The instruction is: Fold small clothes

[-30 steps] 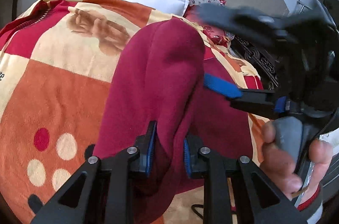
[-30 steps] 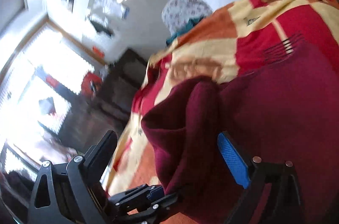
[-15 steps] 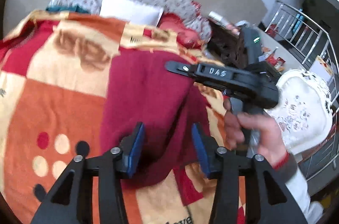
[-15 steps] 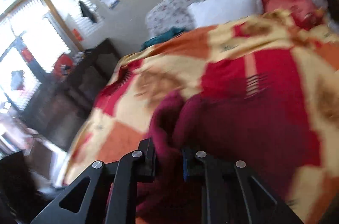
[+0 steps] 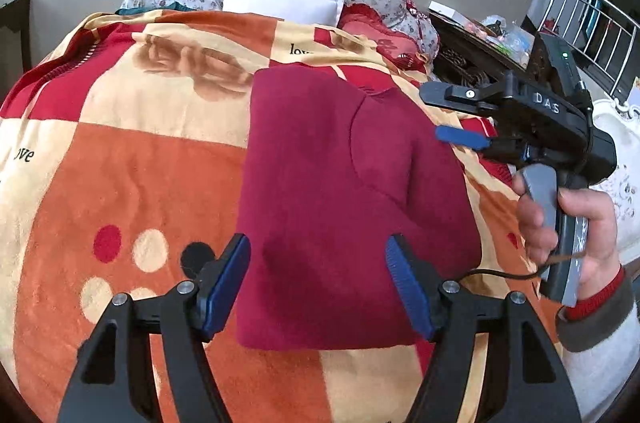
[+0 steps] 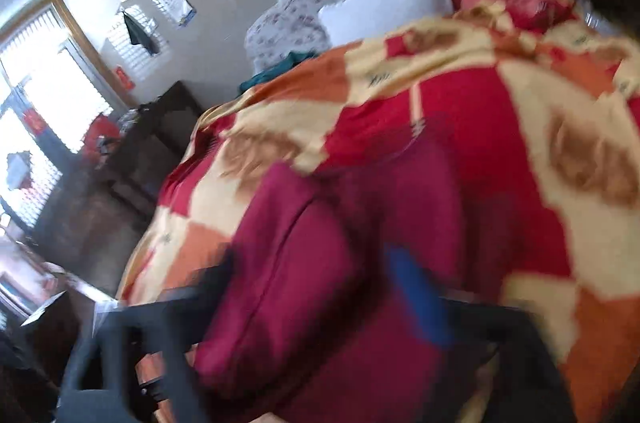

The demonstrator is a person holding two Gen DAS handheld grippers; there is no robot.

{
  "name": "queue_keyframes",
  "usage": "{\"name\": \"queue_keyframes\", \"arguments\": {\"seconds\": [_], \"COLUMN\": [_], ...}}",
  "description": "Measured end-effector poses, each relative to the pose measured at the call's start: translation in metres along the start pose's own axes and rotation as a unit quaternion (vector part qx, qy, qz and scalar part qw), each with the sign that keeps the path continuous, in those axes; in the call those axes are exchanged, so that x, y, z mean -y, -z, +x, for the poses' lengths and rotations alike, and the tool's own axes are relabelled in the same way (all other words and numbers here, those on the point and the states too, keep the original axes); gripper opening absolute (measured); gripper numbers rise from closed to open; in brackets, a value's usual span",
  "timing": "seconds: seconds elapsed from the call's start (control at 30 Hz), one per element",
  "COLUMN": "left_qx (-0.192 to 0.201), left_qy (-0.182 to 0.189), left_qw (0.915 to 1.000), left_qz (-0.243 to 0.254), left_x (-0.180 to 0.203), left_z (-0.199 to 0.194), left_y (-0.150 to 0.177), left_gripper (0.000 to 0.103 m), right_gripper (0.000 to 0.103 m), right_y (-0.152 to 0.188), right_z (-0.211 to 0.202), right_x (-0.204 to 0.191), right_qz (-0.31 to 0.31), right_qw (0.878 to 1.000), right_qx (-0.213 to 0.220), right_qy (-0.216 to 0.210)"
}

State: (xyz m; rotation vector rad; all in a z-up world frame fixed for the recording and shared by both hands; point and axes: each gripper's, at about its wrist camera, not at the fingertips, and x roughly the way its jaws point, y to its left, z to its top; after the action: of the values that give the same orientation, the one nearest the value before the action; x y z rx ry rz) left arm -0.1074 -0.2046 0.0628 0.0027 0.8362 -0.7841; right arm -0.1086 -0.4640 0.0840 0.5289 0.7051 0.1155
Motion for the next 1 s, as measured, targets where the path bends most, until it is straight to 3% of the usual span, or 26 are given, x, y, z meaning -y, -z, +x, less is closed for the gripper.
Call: {"name": "queue_keyframes", "arguments": {"seconds": [0.3,0.53,0.57,0.6,0.63,0.67,0.73,0.83,1.0], "left_qx": [-0.021,-0.028,-0.029,-0.029,-0.029,-0.031,-0.034,-0.028,0.003], "left_qy": [-0.009,-0.001,-0.002,-0.003,-0.004,-0.004,-0.003,0.01,0.03], "left_qw": [0.9997,0.9996,0.9996,0.9996,0.9996,0.9995,0.9994,0.9995,0.999], "left_qz": [0.013,-0.002,-0.003,-0.003,-0.003,-0.003,-0.002,0.008,0.031], "left_x": [0.001,-0.005,-0.005,-0.005,-0.005,-0.004,-0.003,0.001,0.02], "left_z": [0.017,0.025,0.025,0.025,0.025,0.025,0.023,0.014,0.005], "left_y": [0.008,0.012,0.013,0.013,0.012,0.012,0.011,0.003,-0.012], "left_gripper": [0.07,0.072,0.072,0.072,0.072,0.072,0.072,0.072,0.08], "right_gripper": [0.088,0.087,0.077,0.046,0.026,0.02,0.019,0.017,0.016], "right_y": [0.012,0.024,0.024,0.024,0.025,0.027,0.028,0.02,-0.004], "right_z": [0.05,0.056,0.059,0.062,0.066,0.066,0.063,0.036,-0.002], "right_x": [-0.004,-0.007,-0.006,-0.004,-0.001,0.002,0.001,-0.017,-0.043], "right_qz": [0.032,0.027,0.03,0.036,0.046,0.059,0.061,0.009,-0.105], "right_qw": [0.999,0.999,0.999,0.999,0.998,0.998,0.998,1.0,0.989], "right_qx": [-0.042,-0.045,-0.042,-0.037,-0.027,-0.021,-0.005,0.026,0.049], "right_qy": [0.009,0.01,0.011,0.012,0.012,0.0,-0.003,0.003,0.089]}}
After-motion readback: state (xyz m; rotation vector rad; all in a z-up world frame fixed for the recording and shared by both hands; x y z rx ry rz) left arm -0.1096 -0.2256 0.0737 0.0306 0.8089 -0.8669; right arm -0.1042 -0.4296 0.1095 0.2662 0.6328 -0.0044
